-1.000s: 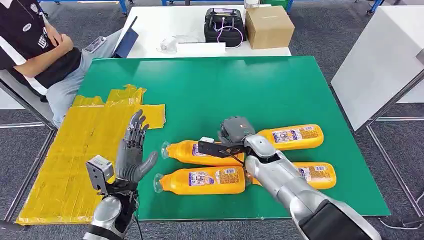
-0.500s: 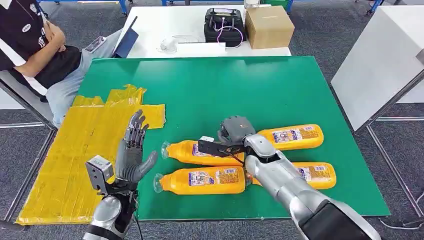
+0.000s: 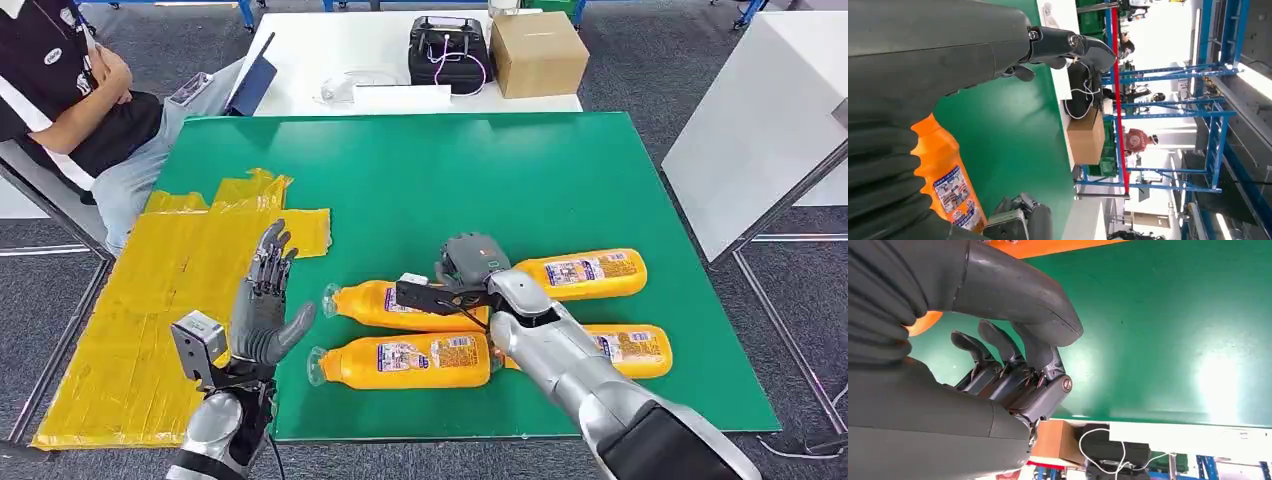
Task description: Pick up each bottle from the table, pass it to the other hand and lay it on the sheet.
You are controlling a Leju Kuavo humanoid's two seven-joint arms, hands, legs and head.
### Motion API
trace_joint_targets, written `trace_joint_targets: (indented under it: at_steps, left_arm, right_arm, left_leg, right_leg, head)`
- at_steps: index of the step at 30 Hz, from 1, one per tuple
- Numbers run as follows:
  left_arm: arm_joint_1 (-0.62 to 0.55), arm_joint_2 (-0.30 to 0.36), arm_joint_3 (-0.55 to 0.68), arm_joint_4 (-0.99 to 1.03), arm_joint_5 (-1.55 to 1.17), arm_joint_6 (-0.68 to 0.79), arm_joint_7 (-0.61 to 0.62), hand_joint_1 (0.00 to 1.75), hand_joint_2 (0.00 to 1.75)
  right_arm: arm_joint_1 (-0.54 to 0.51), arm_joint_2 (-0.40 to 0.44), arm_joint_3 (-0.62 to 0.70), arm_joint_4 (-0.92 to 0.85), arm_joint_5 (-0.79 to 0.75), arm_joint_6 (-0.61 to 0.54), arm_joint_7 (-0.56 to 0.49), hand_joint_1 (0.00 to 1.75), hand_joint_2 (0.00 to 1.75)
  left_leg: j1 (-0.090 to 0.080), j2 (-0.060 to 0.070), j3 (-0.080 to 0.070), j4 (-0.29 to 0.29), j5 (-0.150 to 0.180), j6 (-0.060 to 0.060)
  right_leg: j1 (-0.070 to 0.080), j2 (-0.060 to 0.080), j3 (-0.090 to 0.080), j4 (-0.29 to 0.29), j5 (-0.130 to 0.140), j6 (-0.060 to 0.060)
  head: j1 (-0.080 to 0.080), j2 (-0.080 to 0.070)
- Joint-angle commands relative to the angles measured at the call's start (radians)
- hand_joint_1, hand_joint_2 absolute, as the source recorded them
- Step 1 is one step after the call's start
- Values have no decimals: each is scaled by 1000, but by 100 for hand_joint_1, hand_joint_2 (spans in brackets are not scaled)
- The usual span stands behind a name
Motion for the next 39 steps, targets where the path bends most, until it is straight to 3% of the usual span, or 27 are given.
trace_joint_targets:
  at_steps: [1, 5, 6, 7, 8, 10, 21, 28, 39]
  left_arm:
    - [-11, -4, 24, 22, 1, -1, 5, 0, 175]
    - [-11, -4, 24, 22, 1, -1, 5, 0, 175]
    - [-11, -4, 24, 22, 1, -1, 5, 0, 175]
    - [-5, -10, 32, 15, -15, 13, 5, 0, 175]
    - [-3, -10, 34, 13, -17, 13, 5, 0, 175]
    - [-2, -11, 35, 12, -18, 12, 5, 0, 175]
    - [-2, -12, 35, 13, -17, 12, 5, 0, 175]
    - [-2, -12, 35, 13, -18, 12, 6, 0, 175]
    - [3, -12, 40, 8, -20, 12, 6, 0, 175]
  right_arm:
    - [-24, -3, -4, 13, -2, -3, 2, 175, 175]
    - [-24, -3, -4, 13, -2, -3, 2, 175, 175]
    - [-24, -3, -4, 13, -2, -3, 2, 0, 0]
    - [127, -22, -69, -276, -55, -96, -223, 0, 0]
    - [194, -48, -57, -436, -16, -54, -134, 0, 0]
    - [235, -68, -50, -544, 0, -14, -80, 0, 0]
    - [218, -71, -59, -517, -3, -9, -87, 0, 0]
    - [215, -67, -61, -508, -4, -9, -91, 0, 0]
    - [193, -68, -30, -470, 46, 19, -99, 0, 0]
  left_leg:
    - [0, 1, 1, 0, 0, 0]
    - [1, 2, 2, 0, -1, -1]
    - [1, 2, 2, 0, -1, -1]
    - [0, 1, 1, 0, 0, 0]
    - [1, 2, 2, 0, -1, -1]
    - [3, 1, 4, -2, -2, -1]
    - [0, 2, -1, -1, 0, 0]
    - [3, 4, 3, -1, -1, -1]
    - [1, 2, 0, -1, 0, 0]
  right_leg:
    - [0, 0, 1, -1, 0, 0]
    - [1, 1, 3, -2, 0, -1]
    - [1, 0, 2, -1, 0, -1]
    - [0, 0, 1, -1, 0, 0]
    - [1, 1, 2, -1, 0, -1]
    - [3, -1, 6, -4, -1, -1]
    - [1, 1, -2, -1, 0, -1]
    - [3, 1, 4, -4, 0, -2]
    - [1, 1, 0, -1, 0, -1]
  head:
    - [0, 0]
    - [0, 0]
    - [0, 0]
    - [0, 0]
    - [0, 0]
    - [0, 0]
    - [0, 0]
    - [0, 0]
    - [0, 0]
